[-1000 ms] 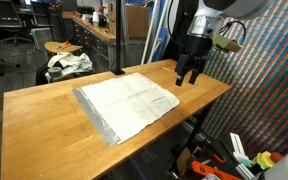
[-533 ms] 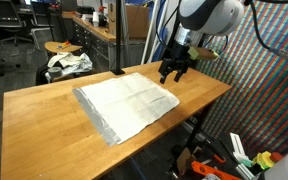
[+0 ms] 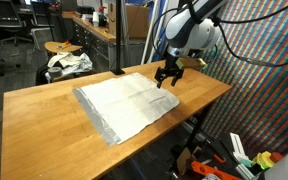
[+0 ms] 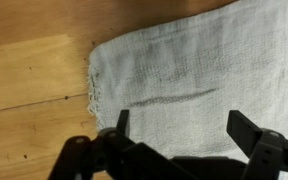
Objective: Fold the towel on the table
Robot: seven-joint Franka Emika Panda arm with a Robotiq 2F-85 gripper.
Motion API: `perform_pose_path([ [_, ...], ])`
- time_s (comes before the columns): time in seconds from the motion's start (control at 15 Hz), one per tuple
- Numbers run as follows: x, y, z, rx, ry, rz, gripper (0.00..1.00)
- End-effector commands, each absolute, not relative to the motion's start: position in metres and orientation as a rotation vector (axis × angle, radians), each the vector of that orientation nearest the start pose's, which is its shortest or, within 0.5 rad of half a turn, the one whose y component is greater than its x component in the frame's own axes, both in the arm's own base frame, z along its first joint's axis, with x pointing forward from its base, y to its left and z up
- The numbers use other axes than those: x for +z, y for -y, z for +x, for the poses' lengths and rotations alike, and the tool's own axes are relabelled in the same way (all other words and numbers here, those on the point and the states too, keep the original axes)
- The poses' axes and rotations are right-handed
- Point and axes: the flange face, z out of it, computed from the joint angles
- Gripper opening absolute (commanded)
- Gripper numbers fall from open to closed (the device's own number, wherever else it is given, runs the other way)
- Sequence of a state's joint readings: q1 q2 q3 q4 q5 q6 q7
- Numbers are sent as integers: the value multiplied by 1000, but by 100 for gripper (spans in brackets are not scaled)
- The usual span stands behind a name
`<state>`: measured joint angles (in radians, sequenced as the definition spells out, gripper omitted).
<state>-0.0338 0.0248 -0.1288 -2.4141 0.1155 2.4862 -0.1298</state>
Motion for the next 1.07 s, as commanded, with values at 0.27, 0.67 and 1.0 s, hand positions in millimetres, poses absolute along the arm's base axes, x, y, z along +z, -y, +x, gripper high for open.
perform_pose_path([
  [0.27, 264, 124, 516, -49, -290, -3123, 100],
  [0.67, 239, 135, 526, 21, -306, -3122, 100],
  [1.0, 223, 133, 532, 77, -281, -3120, 100],
])
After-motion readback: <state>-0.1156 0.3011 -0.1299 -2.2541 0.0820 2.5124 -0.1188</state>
